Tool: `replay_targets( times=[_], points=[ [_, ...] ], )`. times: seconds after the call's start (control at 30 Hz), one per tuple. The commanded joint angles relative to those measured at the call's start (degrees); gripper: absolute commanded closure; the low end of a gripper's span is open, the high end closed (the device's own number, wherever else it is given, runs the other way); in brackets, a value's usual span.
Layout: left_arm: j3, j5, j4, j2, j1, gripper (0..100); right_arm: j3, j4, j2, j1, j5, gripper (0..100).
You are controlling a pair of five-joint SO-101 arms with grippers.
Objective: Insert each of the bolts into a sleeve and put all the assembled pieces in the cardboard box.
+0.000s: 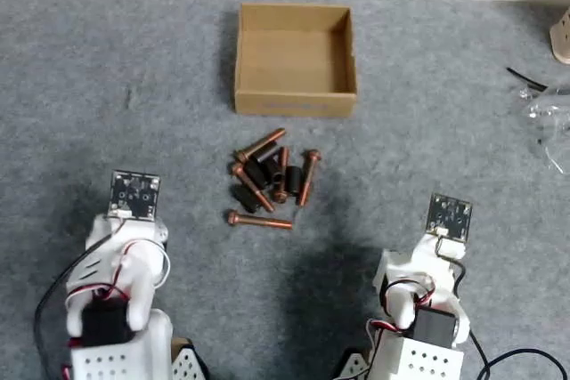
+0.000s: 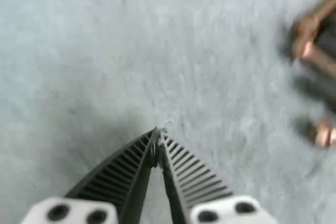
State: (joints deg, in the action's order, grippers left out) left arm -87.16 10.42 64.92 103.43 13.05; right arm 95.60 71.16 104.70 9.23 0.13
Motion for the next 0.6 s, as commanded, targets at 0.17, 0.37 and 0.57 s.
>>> replay_targets(
  times=[0.17, 0.37, 0.57],
  points=[
    [16.4, -0.26, -4.13, 0.4, -7.08, 99, 8.4, 0.31, 0.57, 0.48, -0.44, 72.0],
    [16.22, -3.25, -10.11, -1.01, -11.82, 99, 8.4, -6.11, 0.57, -0.31, -0.44, 72.0],
    [17.27, -3.43, -18.99, -19.3, -12.09, 99, 8.4, -9.8, 0.31, -9.89, -0.44, 72.0]
  ],
)
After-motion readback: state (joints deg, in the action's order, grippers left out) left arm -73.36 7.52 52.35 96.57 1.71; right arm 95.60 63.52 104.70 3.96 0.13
